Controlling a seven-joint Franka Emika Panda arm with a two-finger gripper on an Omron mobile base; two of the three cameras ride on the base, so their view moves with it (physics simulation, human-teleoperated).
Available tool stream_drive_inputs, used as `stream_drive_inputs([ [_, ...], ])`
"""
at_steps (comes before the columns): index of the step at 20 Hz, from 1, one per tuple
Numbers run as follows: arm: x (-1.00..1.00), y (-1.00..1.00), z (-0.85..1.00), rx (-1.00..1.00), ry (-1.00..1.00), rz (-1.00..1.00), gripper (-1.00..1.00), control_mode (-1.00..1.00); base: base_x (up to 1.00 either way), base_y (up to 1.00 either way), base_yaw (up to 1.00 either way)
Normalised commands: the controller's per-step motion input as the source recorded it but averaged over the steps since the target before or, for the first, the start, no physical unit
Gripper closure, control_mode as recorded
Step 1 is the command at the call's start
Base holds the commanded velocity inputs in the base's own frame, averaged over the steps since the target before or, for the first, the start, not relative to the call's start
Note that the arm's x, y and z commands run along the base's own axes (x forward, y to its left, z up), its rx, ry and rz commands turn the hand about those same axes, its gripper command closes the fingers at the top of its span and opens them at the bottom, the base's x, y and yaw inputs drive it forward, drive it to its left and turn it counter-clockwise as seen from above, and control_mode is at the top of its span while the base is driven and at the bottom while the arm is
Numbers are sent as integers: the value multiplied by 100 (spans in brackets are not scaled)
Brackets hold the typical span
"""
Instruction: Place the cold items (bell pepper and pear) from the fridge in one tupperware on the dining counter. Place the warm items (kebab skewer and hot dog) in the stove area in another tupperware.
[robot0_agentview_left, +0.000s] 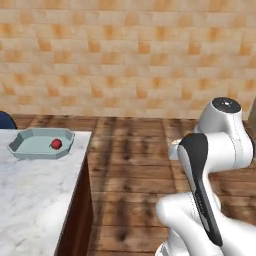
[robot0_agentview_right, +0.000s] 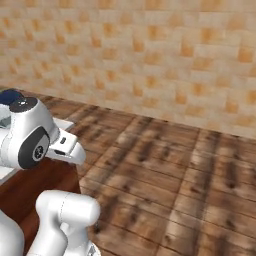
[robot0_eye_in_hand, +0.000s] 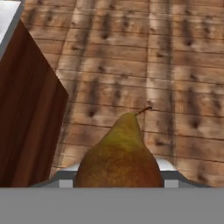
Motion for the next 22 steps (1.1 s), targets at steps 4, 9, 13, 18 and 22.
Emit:
stream_drive_inputs([
  [4, 0, 0, 0, 0, 0, 0, 100, 100, 100, -83, 38],
  [9, 0, 0, 0, 0, 0, 0, 100, 100, 51, -51, 67],
  [13, 0, 0, 0, 0, 0, 0, 100, 100, 28, -1, 90],
  [18, 0, 0, 0, 0, 0, 0, 100, 100, 7, -8, 97],
  [22, 0, 0, 0, 0, 0, 0, 100, 100, 3, -32, 91],
])
